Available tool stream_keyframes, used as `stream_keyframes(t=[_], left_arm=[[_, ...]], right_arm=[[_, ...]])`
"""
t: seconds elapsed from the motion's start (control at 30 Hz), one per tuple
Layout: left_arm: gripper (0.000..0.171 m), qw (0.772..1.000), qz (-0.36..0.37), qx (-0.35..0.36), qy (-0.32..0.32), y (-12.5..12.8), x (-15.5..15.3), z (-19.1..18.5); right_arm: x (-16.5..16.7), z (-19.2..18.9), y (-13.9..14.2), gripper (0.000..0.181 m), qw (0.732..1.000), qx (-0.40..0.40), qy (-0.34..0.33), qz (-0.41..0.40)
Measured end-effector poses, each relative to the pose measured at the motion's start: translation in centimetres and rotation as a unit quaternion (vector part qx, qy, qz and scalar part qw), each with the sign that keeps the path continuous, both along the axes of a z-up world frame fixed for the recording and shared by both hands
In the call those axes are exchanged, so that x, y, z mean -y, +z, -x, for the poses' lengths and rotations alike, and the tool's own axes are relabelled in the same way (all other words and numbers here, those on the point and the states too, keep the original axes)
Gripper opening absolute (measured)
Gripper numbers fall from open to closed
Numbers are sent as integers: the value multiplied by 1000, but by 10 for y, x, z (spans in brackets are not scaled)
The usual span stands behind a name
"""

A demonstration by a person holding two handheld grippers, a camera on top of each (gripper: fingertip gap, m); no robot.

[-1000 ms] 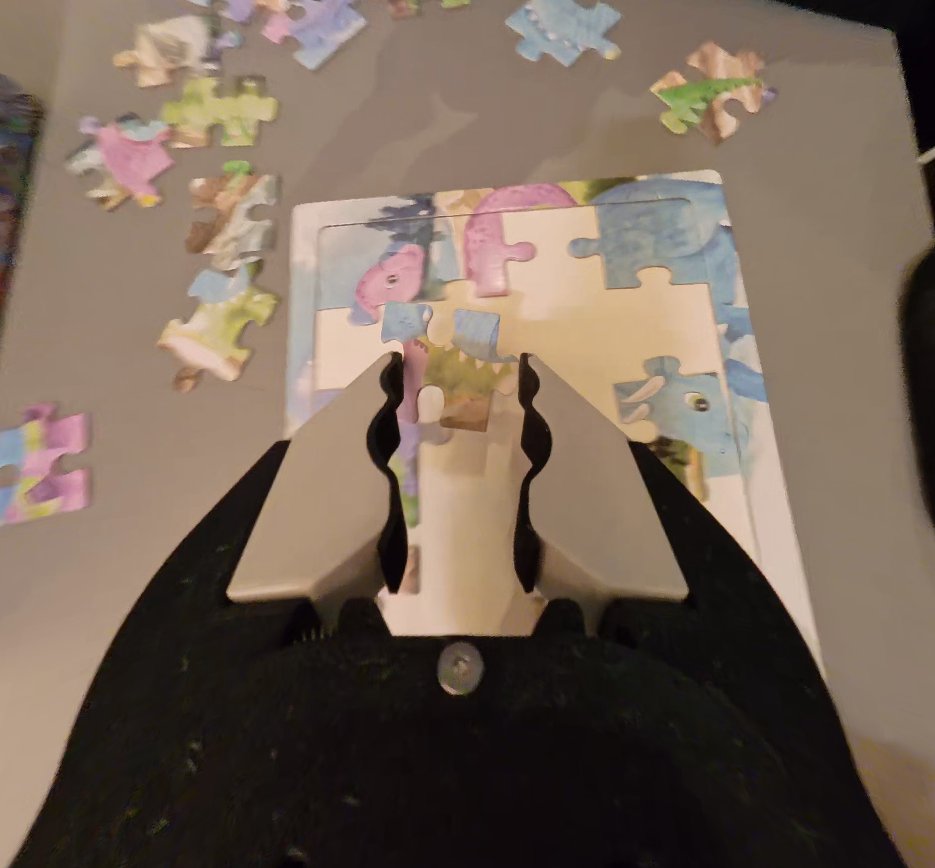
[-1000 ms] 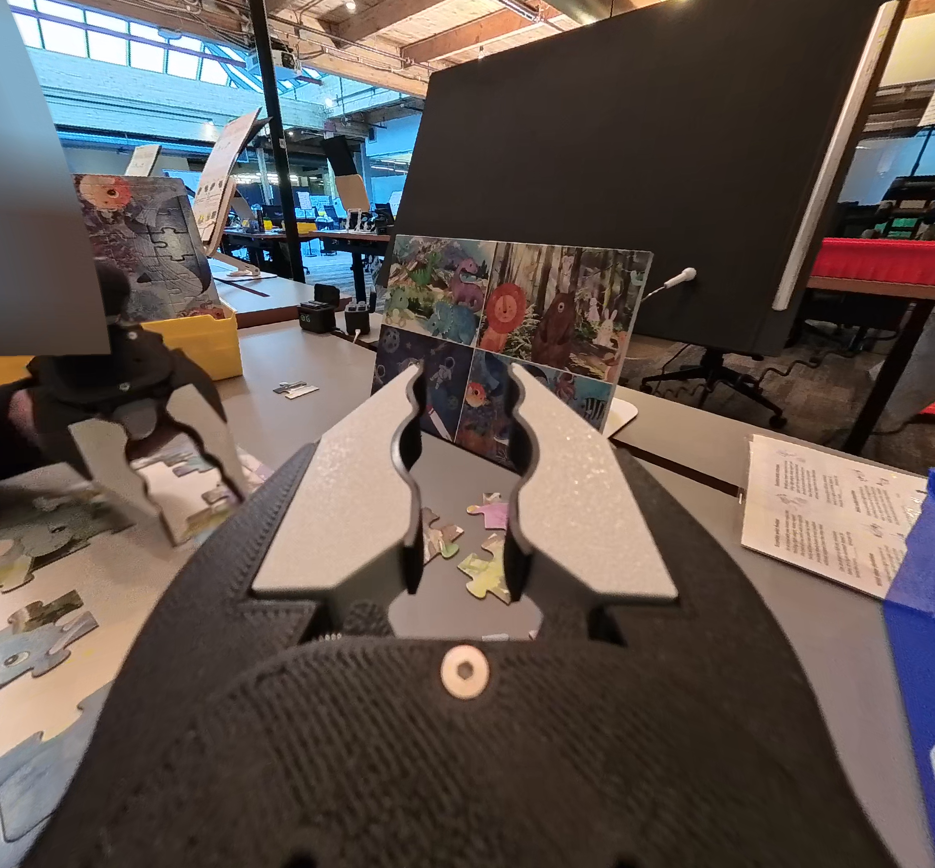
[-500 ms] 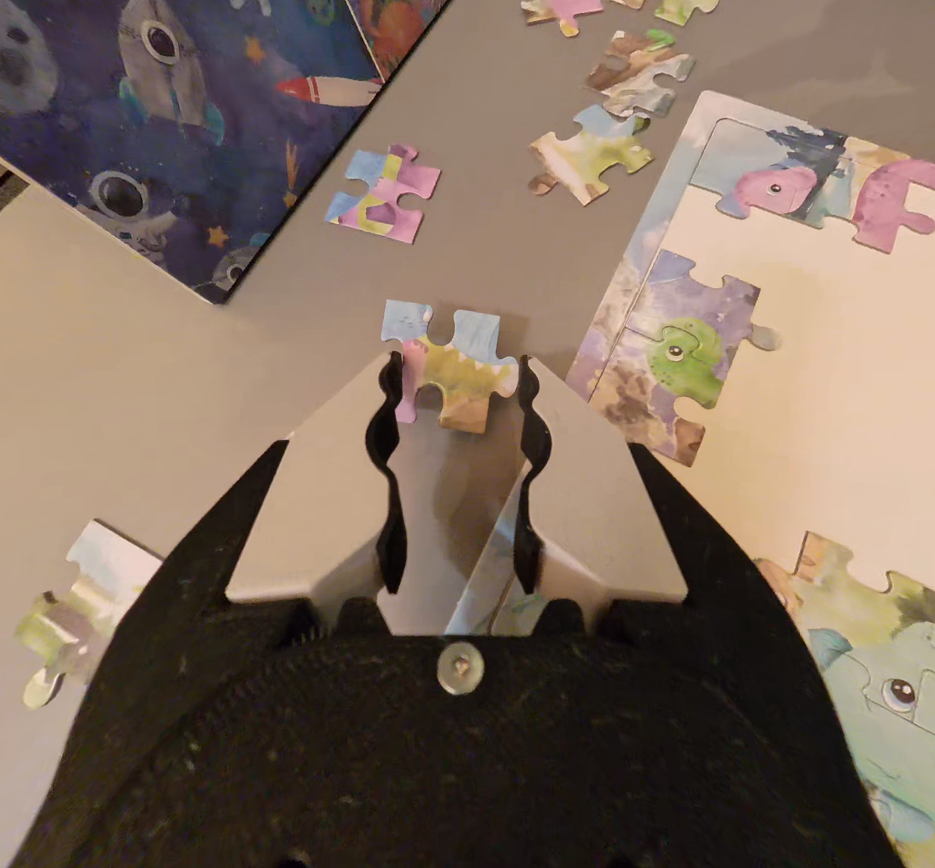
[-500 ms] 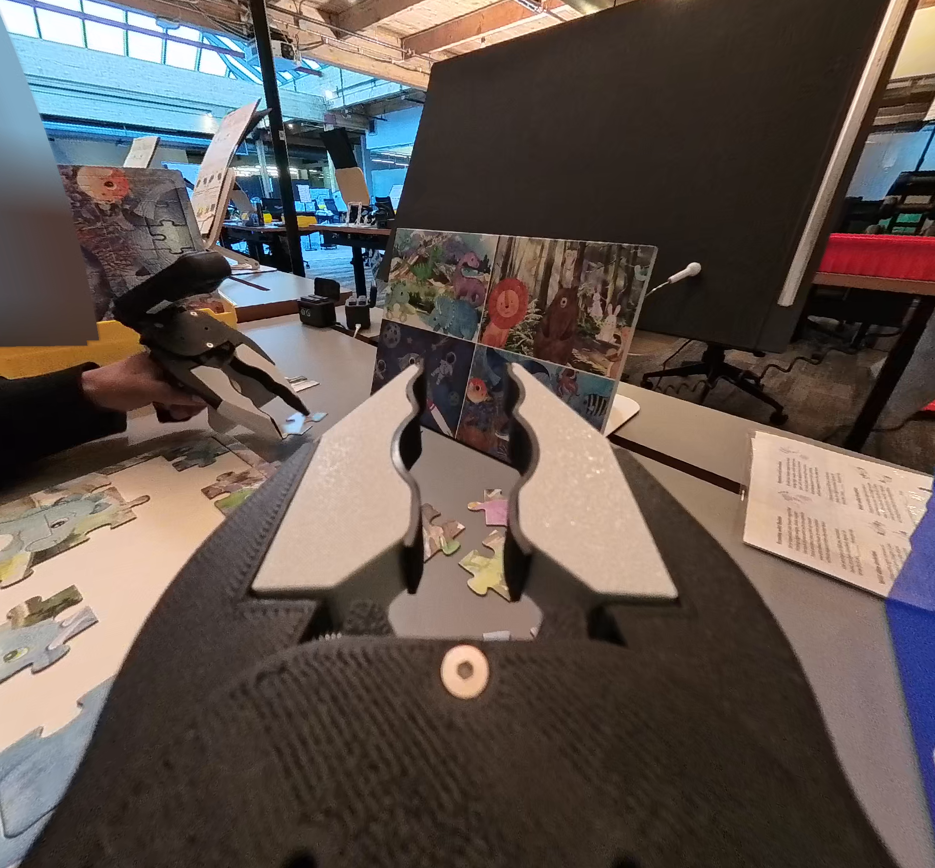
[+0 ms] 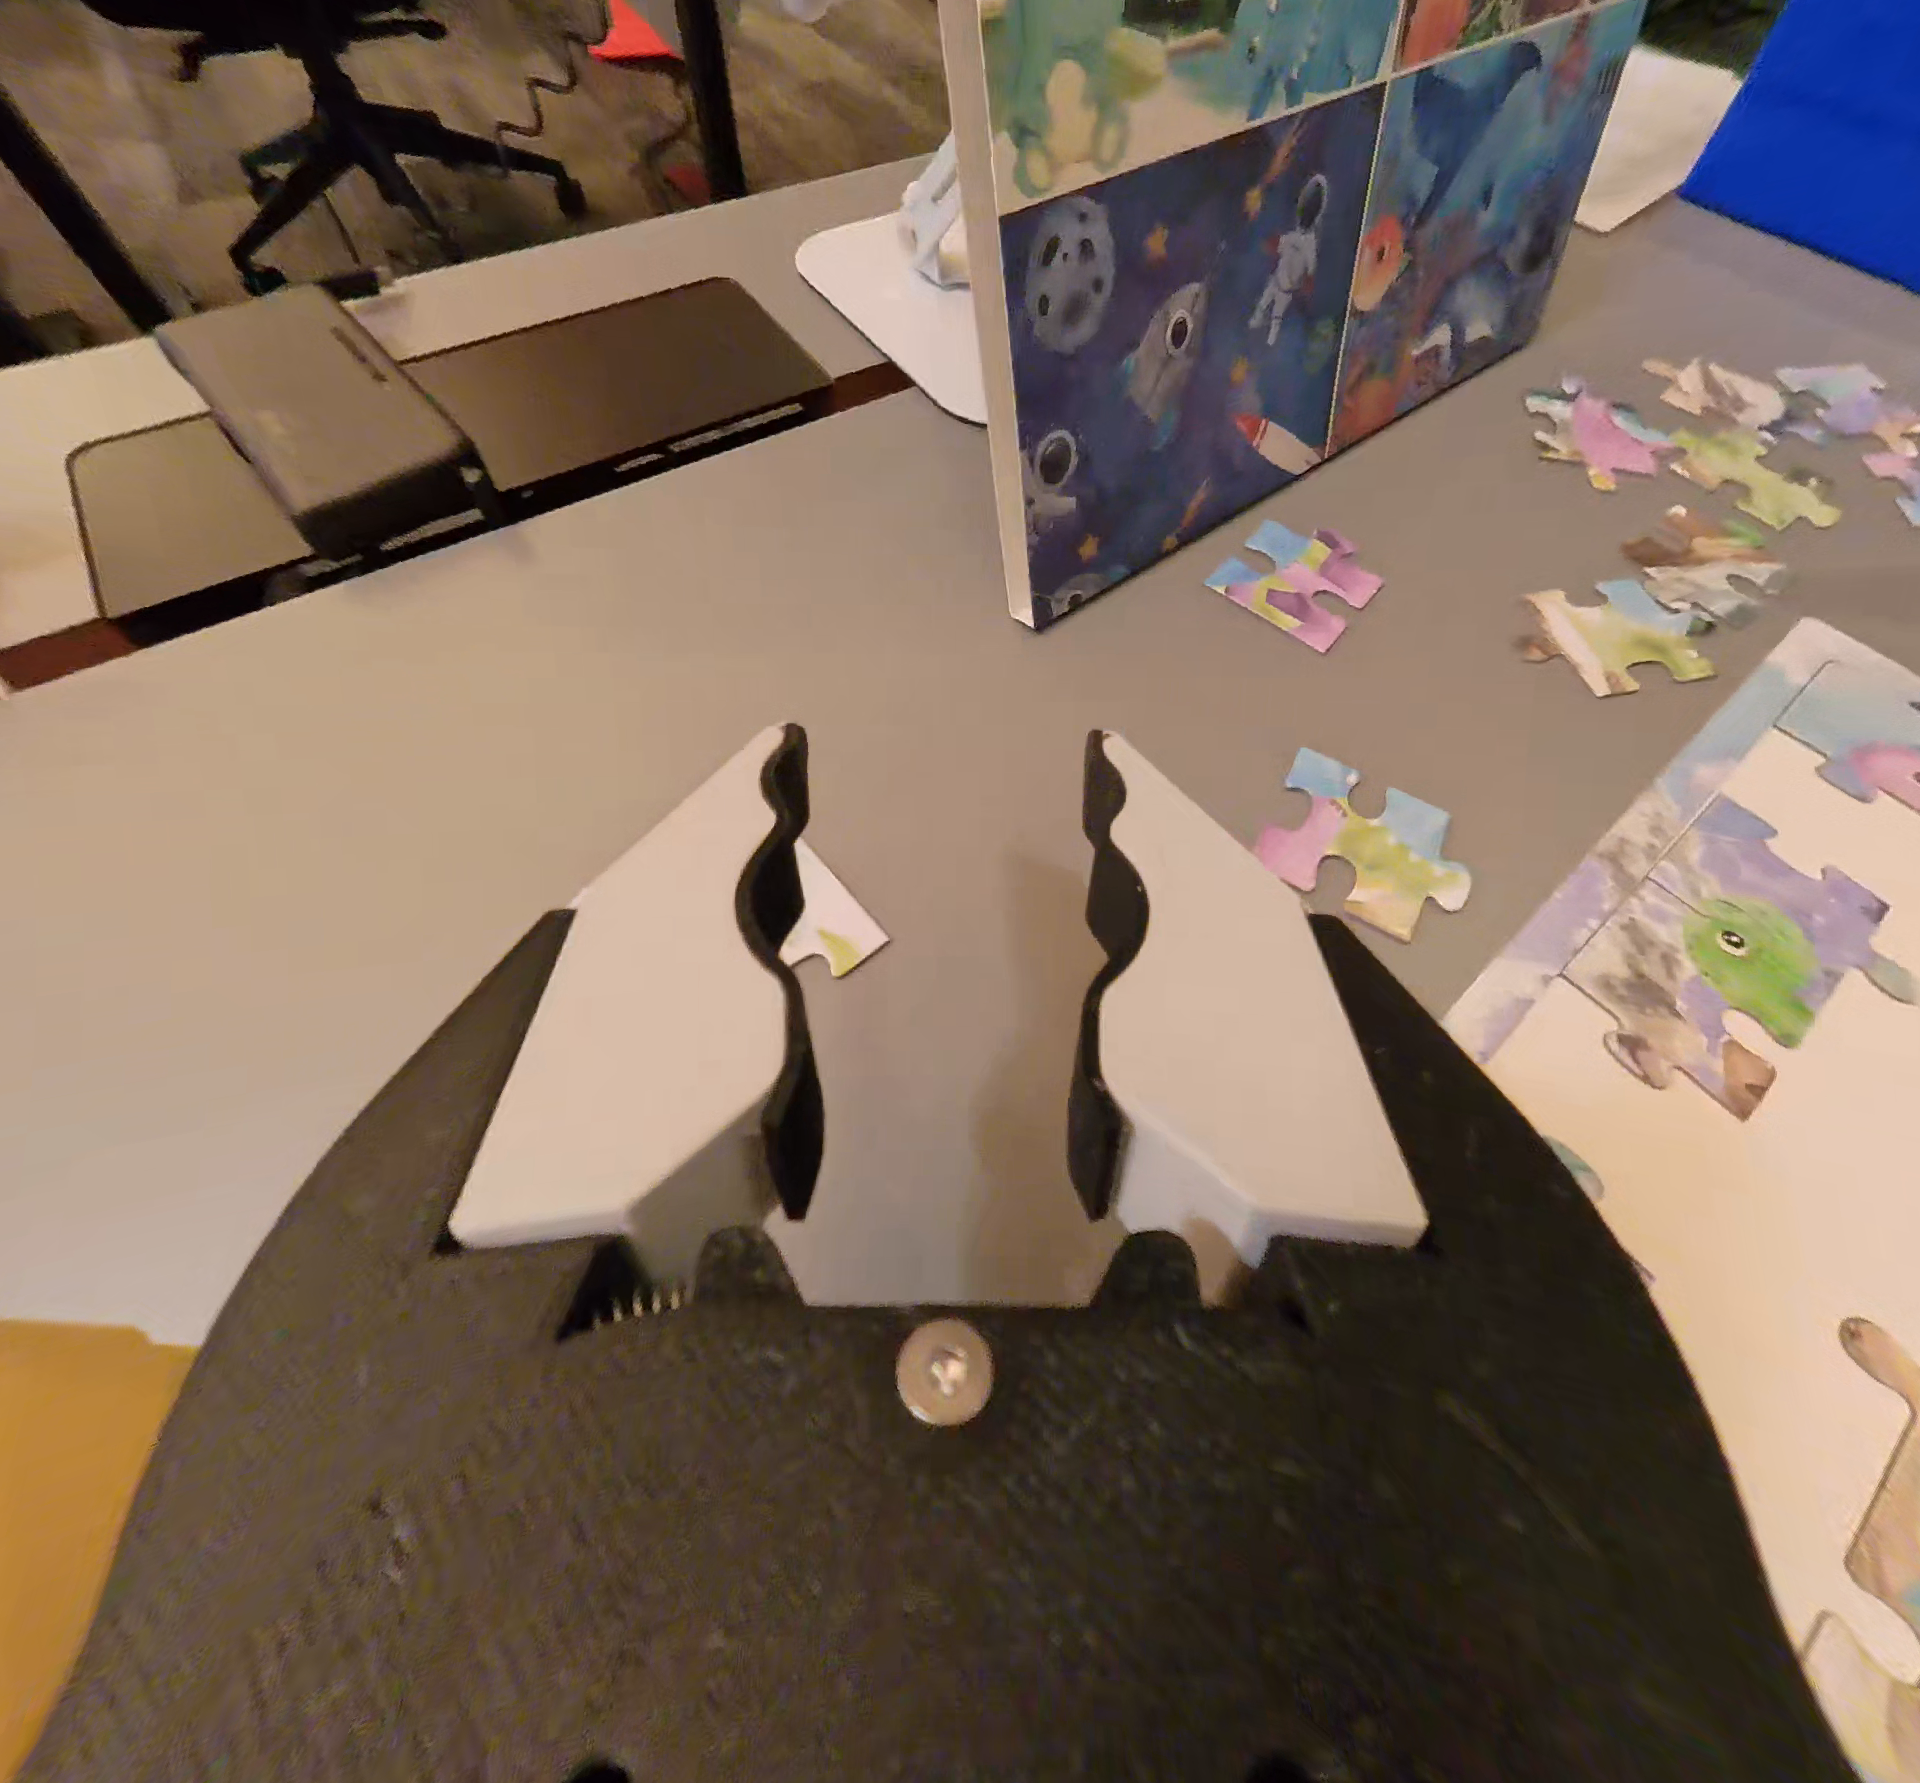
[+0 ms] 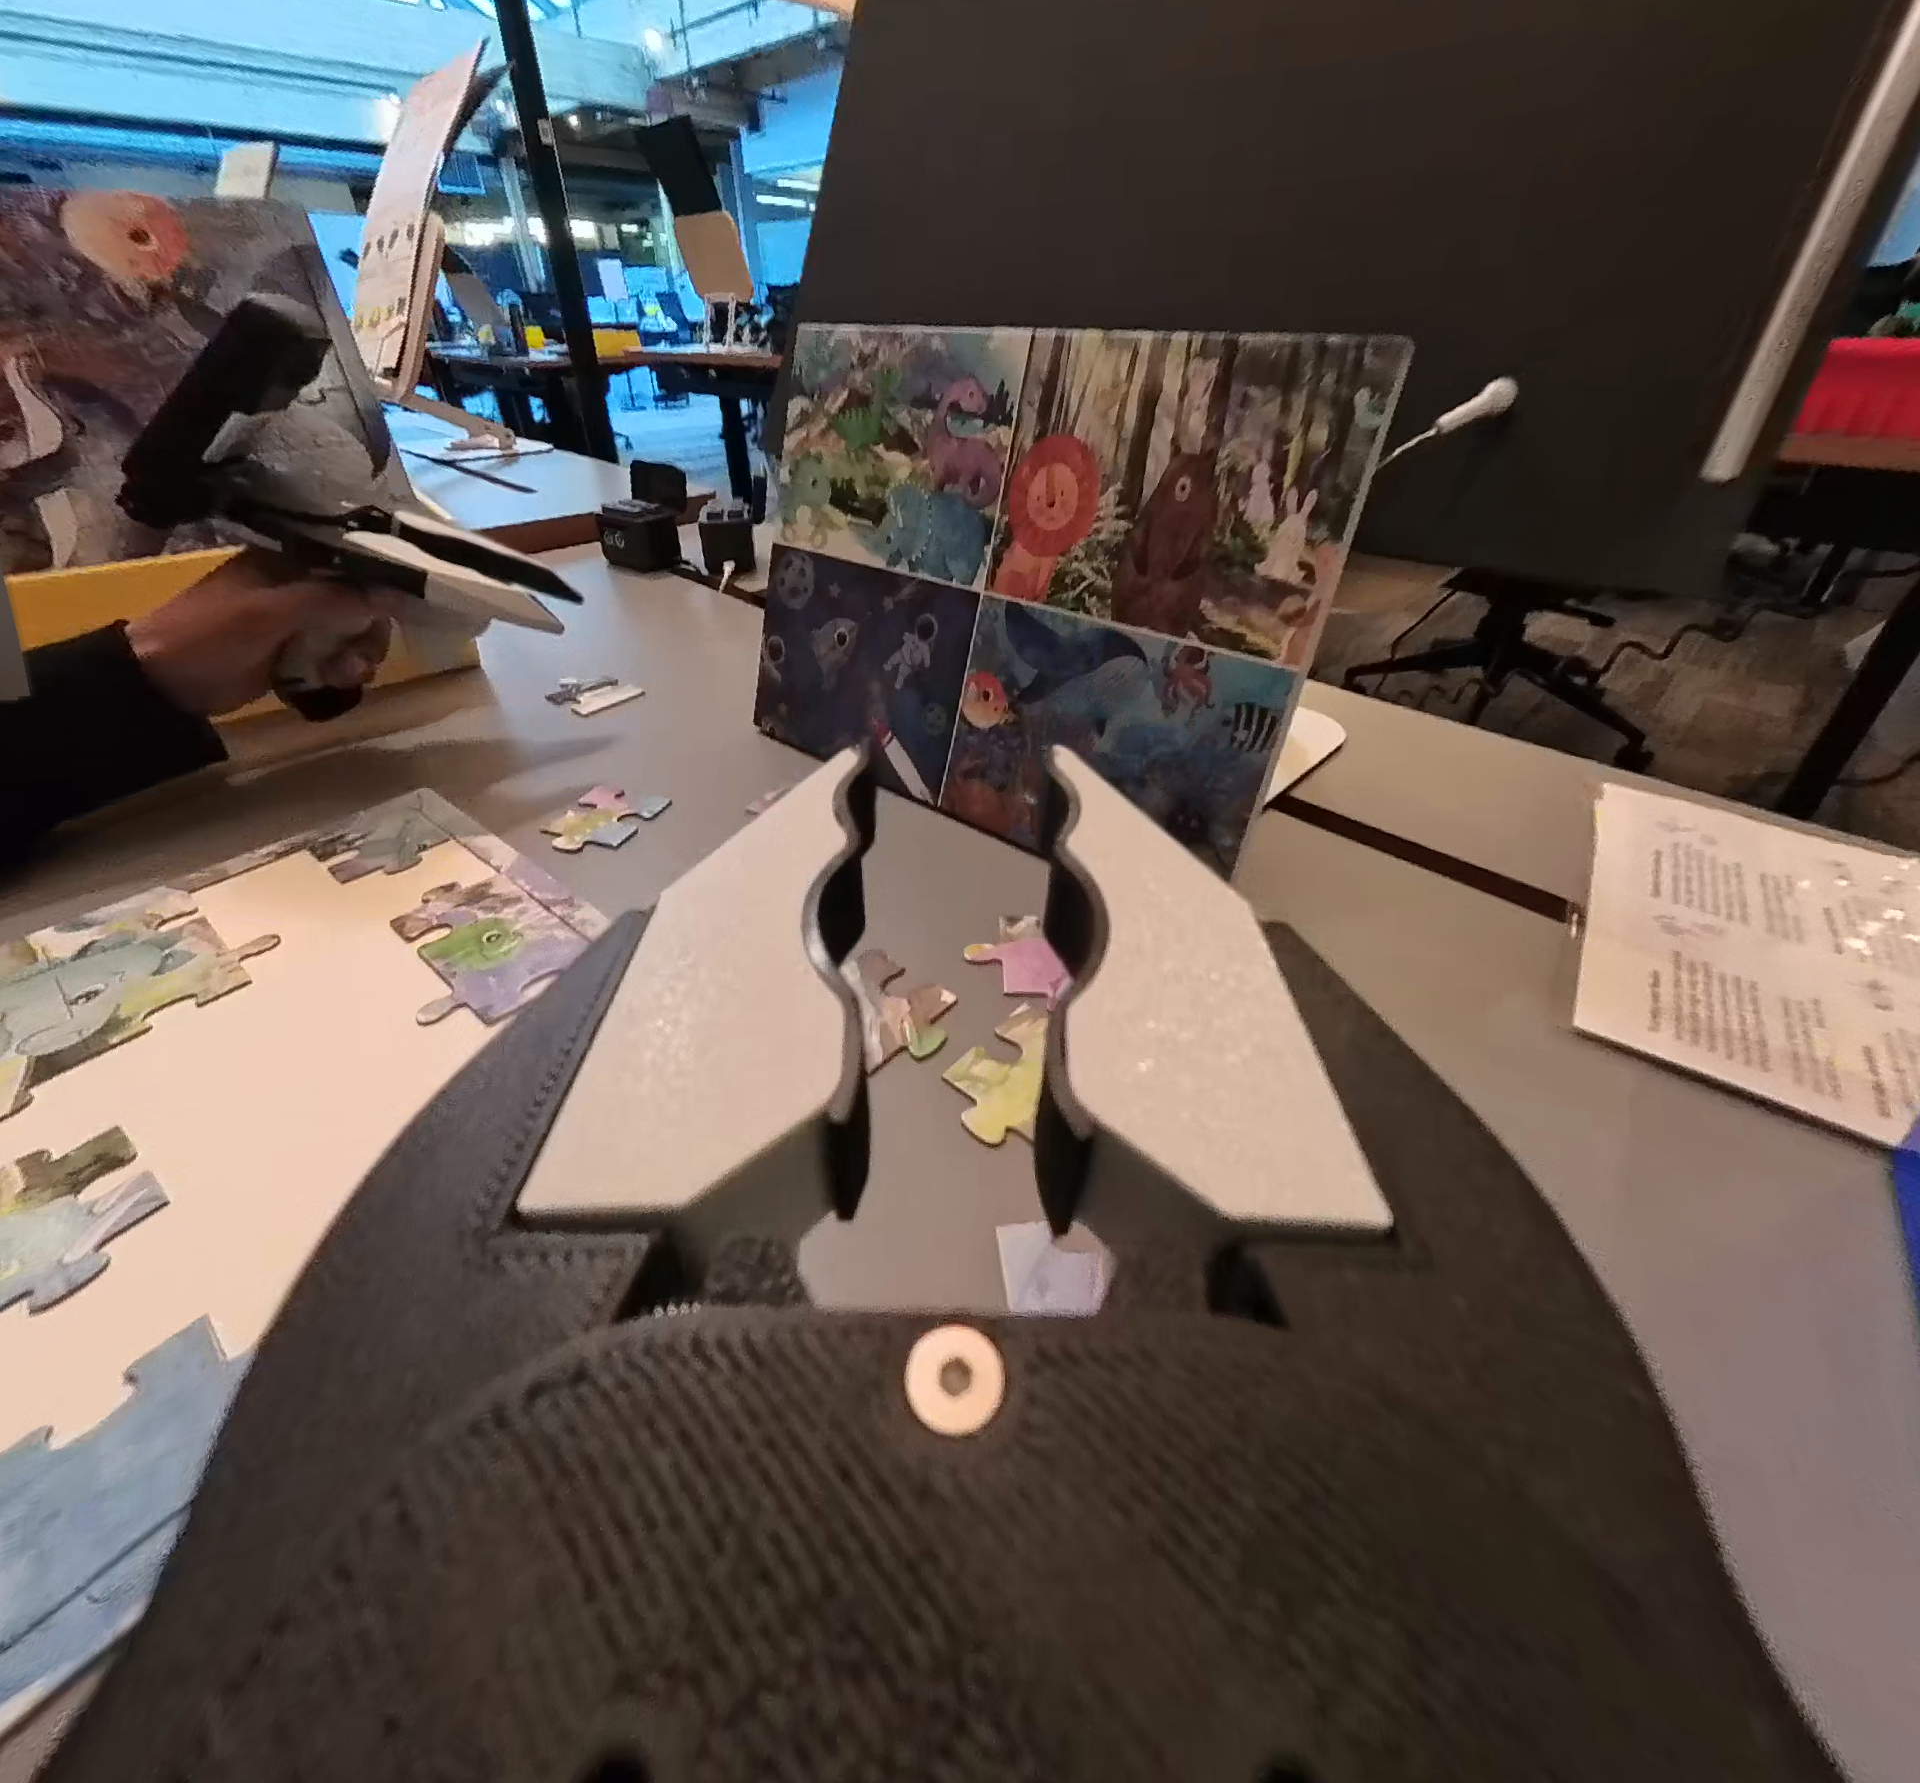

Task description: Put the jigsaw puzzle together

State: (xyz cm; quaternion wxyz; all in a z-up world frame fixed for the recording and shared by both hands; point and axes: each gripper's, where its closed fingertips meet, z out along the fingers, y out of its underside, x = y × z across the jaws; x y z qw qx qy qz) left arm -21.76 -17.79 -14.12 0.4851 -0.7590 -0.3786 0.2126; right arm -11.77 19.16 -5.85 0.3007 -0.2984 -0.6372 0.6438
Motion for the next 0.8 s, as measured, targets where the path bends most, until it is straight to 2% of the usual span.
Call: stream_keyframes(t=[0.1,0.37,0.67,0.8], left_arm=[[52,1000,-6,8,-10,-4,-6,-1],[52,998,57,-2,-41,-19,-32,-10],[54,996,-22,29,-80,-8,-55,-25],[54,995,-26,33,-87,-8,-59,-28]], right_arm=[[3,4,-12,28,1000,14,-2,-20],[4,14,-40,24,996,30,-20,-82],[7,17,-55,25,993,44,-24,-108],[10,16,-54,25,993,38,-22,-113]])
